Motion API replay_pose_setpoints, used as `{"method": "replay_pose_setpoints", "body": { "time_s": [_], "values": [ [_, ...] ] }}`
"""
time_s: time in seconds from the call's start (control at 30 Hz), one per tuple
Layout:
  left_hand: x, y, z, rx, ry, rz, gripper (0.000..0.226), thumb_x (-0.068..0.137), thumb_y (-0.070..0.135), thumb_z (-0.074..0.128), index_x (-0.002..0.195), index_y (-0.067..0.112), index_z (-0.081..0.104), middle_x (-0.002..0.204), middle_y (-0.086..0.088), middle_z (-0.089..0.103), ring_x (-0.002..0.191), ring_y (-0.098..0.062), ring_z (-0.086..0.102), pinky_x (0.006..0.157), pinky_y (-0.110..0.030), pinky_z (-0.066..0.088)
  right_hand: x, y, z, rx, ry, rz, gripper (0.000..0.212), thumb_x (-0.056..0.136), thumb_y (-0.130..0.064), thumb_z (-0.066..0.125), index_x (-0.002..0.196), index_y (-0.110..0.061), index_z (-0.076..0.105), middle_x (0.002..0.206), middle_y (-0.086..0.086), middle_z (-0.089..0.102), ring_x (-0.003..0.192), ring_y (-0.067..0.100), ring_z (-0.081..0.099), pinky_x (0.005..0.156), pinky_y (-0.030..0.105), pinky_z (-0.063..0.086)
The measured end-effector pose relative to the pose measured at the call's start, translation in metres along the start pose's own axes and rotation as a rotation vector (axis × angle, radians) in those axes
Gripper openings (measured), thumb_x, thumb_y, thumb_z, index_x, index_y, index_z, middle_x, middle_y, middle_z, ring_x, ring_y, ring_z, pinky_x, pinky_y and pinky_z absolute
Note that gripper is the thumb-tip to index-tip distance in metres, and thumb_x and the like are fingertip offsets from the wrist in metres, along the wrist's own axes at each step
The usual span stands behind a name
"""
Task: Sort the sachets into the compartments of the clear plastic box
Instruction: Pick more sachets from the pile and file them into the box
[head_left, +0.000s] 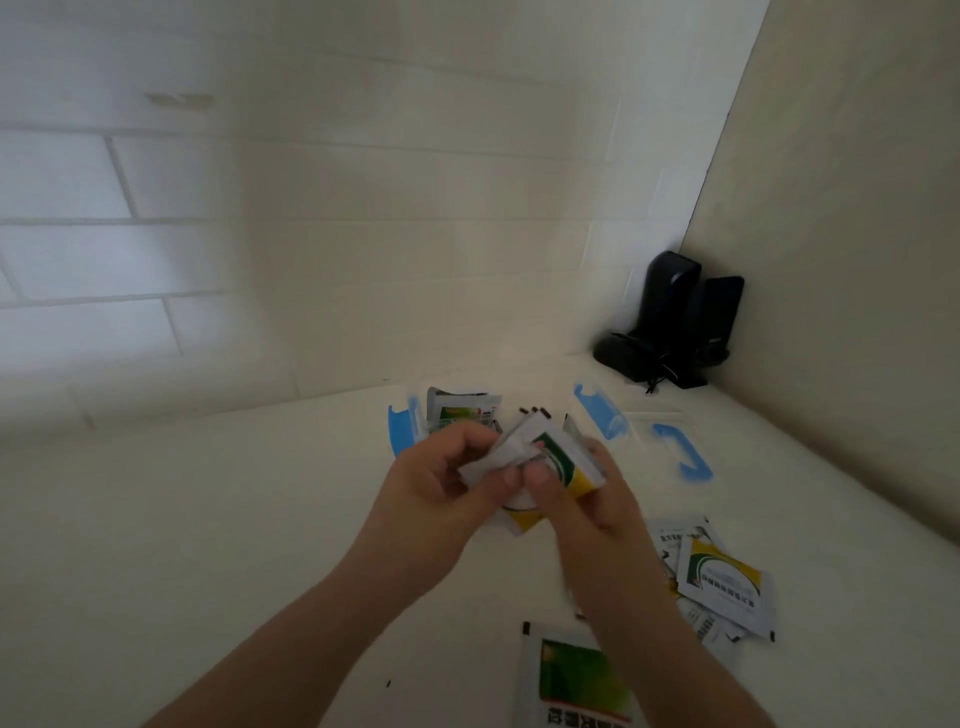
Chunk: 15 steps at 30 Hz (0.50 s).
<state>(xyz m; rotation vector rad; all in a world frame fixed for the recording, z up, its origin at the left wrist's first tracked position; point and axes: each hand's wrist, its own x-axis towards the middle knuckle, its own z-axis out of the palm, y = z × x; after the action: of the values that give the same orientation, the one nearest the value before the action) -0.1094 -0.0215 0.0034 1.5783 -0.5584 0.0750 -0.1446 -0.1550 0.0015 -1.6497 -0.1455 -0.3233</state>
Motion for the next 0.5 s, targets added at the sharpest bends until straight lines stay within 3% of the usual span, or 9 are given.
{"method": "replay_pose_setpoints", "body": {
  "time_s": [0.07,0.13,0.23,0.33,0.43,0.5],
  "values": [
    [0.018,0.004,-0.007,0.179,-0.085,0.049,0.022,0.075,0.038,0.065,0.093,0.026,0.062,0.09,0.004,0.069,0.084,-0.008,0.065,0.075,-0.02,0.053,0.02,-0.011,-0.008,-0.043,0.059,-0.029,0.004,0.085,-0.027,0.054,0.09,-0.027,0.055,0.076,-0.006,0.066,0.066,-0.005,0.062,0.056,0.008,0.049],
    [0.041,0.009,-0.019,0.413,-0.123,0.071,0.019,0.083,0.036,0.058,0.101,0.03,0.055,0.103,0.008,0.064,0.096,-0.005,0.06,0.083,-0.022,0.049,0.045,-0.019,-0.019,-0.116,0.131,-0.008,0.01,0.089,-0.02,0.053,0.086,-0.03,0.052,0.079,-0.006,0.063,0.063,-0.005,0.063,0.051,0.008,0.049],
    [0.072,0.006,-0.033,0.695,-0.234,0.022,0.014,0.091,0.028,0.048,0.103,0.033,0.053,0.113,0.011,0.058,0.104,-0.007,0.052,0.09,-0.029,0.044,0.081,-0.022,-0.034,-0.268,0.105,0.109,0.006,0.091,-0.021,0.052,0.096,-0.024,0.051,0.087,-0.002,0.063,0.072,0.004,0.063,0.05,0.014,0.05],
    [0.088,-0.008,-0.036,0.818,-0.44,-0.061,0.021,0.093,0.021,0.044,0.104,0.03,0.059,0.112,0.0,0.065,0.099,-0.018,0.059,0.091,-0.04,0.049,0.105,-0.013,-0.034,-0.423,-0.016,0.232,0.003,0.09,-0.019,0.053,0.09,-0.021,0.051,0.093,0.004,0.063,0.081,0.017,0.063,0.059,0.021,0.052],
    [0.094,-0.017,-0.033,0.928,-0.59,-0.097,0.029,0.092,0.021,0.039,0.107,0.035,0.06,0.107,-0.002,0.064,0.094,-0.019,0.058,0.088,-0.037,0.046,0.119,0.002,-0.03,-0.496,-0.047,0.28,0.003,0.088,-0.016,0.054,0.087,-0.019,0.052,0.095,0.006,0.063,0.086,0.021,0.064,0.071,0.03,0.055],
    [0.096,-0.015,-0.032,0.958,-0.632,-0.095,0.03,0.091,0.022,0.039,0.105,0.036,0.062,0.085,0.003,0.063,0.076,-0.012,0.055,0.077,-0.031,0.045,0.124,0.008,-0.028,-0.513,-0.085,0.316,0.002,0.087,-0.015,0.053,0.087,-0.017,0.054,0.094,0.007,0.065,0.085,0.021,0.065,0.071,0.031,0.056]
  ]
}}
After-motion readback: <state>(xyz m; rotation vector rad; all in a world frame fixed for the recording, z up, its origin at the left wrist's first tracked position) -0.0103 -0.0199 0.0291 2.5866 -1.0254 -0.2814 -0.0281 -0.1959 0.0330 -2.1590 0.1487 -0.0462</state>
